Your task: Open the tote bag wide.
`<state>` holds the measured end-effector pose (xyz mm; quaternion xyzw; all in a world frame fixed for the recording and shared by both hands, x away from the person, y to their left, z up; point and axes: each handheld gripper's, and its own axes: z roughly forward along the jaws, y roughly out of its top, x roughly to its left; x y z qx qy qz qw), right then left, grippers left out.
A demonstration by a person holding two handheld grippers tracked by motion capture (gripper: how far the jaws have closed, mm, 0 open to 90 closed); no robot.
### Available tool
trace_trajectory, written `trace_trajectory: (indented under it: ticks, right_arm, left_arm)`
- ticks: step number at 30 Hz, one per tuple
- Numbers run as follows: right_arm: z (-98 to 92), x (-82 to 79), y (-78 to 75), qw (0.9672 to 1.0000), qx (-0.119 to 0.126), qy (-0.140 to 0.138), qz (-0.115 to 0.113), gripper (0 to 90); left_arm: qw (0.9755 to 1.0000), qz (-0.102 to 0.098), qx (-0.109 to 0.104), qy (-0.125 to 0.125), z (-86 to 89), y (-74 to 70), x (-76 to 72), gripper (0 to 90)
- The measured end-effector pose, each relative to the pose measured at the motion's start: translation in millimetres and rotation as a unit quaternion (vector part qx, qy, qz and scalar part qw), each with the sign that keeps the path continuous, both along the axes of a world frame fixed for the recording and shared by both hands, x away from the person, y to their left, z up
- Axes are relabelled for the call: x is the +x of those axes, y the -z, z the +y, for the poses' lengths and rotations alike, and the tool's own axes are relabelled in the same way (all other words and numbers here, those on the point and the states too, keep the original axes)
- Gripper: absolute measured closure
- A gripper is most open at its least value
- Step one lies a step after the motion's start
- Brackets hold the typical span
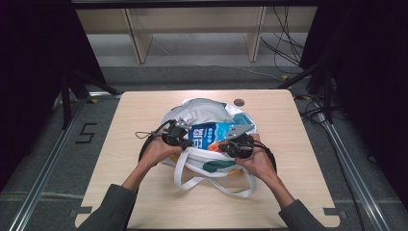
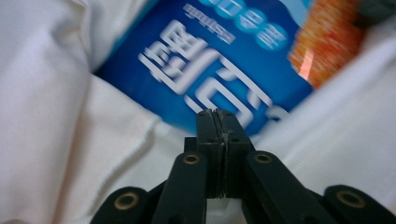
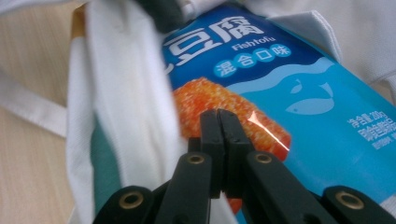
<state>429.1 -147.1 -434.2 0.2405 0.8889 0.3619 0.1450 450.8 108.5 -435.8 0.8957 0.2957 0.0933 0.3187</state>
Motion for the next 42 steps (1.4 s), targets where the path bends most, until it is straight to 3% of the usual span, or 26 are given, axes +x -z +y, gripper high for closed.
trace_trajectory:
  ticks: [3,5,8,11,12,14,15,16,17,19,20,21,22,25,27,28,29,31,33,34,35,38,39,40,41,42]
  right_arm:
    - [1.0,6.4,0.5,1.0000,0.008,-0.002,-0.005,90.0]
    - [3.1,8.9,0.7,0.9998,0.015,0.005,0.007,90.0]
    - [-2.3,12.3,-9.7,0.9996,0.027,0.003,0.001,90.0]
    - [-18.4,28.3,-24.1,0.9979,0.026,0.052,-0.029,90.0]
    - [-30.2,45.2,-27.2,0.9956,0.018,0.084,-0.038,90.0]
    - [-35.8,53.5,-26.6,0.9943,0.012,0.102,-0.029,90.0]
    - [-40.9,62.6,-22.6,0.9928,0.005,0.116,-0.032,90.0]
    - [-51.0,78.7,-11.0,0.9899,-0.022,0.139,-0.012,90.0]
    - [-54.9,86.0,-1.1,0.9879,-0.032,0.151,-0.013,90.0]
    - [-61.6,96.2,16.1,0.9849,-0.025,0.170,0.023,90.0]
    - [-63.9,100.2,23.0,0.9843,-0.031,0.173,0.019,90.0]
    - [-63.3,101.4,25.7,0.9829,-0.031,0.178,0.037,90.0]
    - [-62.4,102.4,28.5,0.9839,-0.034,0.173,0.032,90.0]
    - [-60.4,98.1,21.1,0.9839,-0.033,0.174,0.027,90.0]
    - [-63.7,93.2,6.4,0.9868,-0.031,0.158,0.014,90.0]
    - [-63.2,84.4,-9.1,0.9869,-0.017,0.160,-0.003,90.0]
    - [-63.2,84.4,-9.1,0.9869,-0.017,0.160,-0.003,90.0]
    - [-61.6,74.3,-21.1,0.9893,-0.005,0.144,-0.024,90.0]
    - [-56.5,60.6,-27.2,0.9925,0.020,0.118,-0.025,90.0]
    - [-49.9,45.4,-28.3,0.9955,0.032,0.084,-0.027,90.0]
    - [-49.9,45.4,-28.3,0.9955,0.032,0.084,-0.027,90.0]
    - [-38.6,19.5,-22.0,0.9986,0.031,0.043,-0.002,90.0]
    - [-36.3,12.6,-17.6,0.9989,0.030,0.034,-0.010,90.0]
    - [-36.5,5.5,-15.4,0.9995,0.024,0.021,0.000,90.0]
    - [-38.4,-7.4,-8.4,0.9999,0.011,0.005,0.007,90.0]
    - [-39.1,-13.1,-2.9,0.9999,0.003,0.008,0.006,90.0]
  left_arm:
    - [0.9997,0.009,0.013,0.017,5.1,-0.4,-7.8,88.8]
    - [0.9992,0.016,0.023,0.029,8.9,2.6,-15.6,89.2]
    - [0.9990,0.027,0.009,0.033,13.1,7.1,-22.7,89.4]
    - [0.9984,0.022,0.020,0.049,13.1,5.1,-22.6,89.3]
    - [0.9990,0.020,0.014,0.038,11.9,4.7,-21.9,88.1]
    - [0.9985,0.021,0.022,0.045,13.2,4.1,-21.0,87.8]
    - [0.9984,0.017,0.023,0.049,13.9,4.4,-21.3,87.8]
    - [0.9984,0.013,0.022,0.050,15.2,6.1,-24.0,88.7]
    - [0.9984,0.013,0.022,0.050,15.2,6.1,-24.0,89.4]
    - [0.9983,0.016,0.017,0.053,18.2,11.5,-29.6,89.4]
    - [0.9986,0.013,0.011,0.050,19.0,12.8,-31.0,89.5]
    - [0.9986,0.014,0.011,0.050,20.2,12.2,-31.0,89.5]
    - [0.9987,0.014,0.010,0.049,20.3,10.3,-31.0,89.4]
    - [0.9987,-0.004,0.000,0.050,19.9,0.8,-29.2,86.5]
    - [0.9982,-0.019,-0.053,0.022,18.3,-12.7,-27.0,81.8]
    - [0.9977,-0.034,-0.057,0.013,18.3,-21.2,-24.2,82.6]
    - [0.9967,-0.056,-0.059,0.001,18.8,-29.8,-20.0,82.6]
    - [0.9915,-0.086,-0.090,-0.038,25.2,-44.6,-6.2,83.5]
    - [0.9873,-0.109,-0.075,-0.087,34.3,-48.0,10.6,82.3]
    - [0.9886,-0.096,-0.053,-0.104,43.7,-42.2,27.2,83.0]
    - [0.9886,-0.096,-0.053,-0.104,43.7,-42.2,27.2,83.3]
    - [0.9878,-0.064,-0.038,-0.137,49.2,-20.5,47.8,84.2]
    - [0.9863,-0.056,-0.041,-0.149,49.2,-13.2,52.5,84.7]
    - [0.9855,-0.045,-0.046,-0.157,50.3,-6.9,57.3,84.8]
    - [0.9830,-0.026,-0.061,-0.171,53.3,2.2,64.8,86.2]
    - [0.9830,-0.026,-0.061,-0.171,53.3,2.2,64.8,86.7]
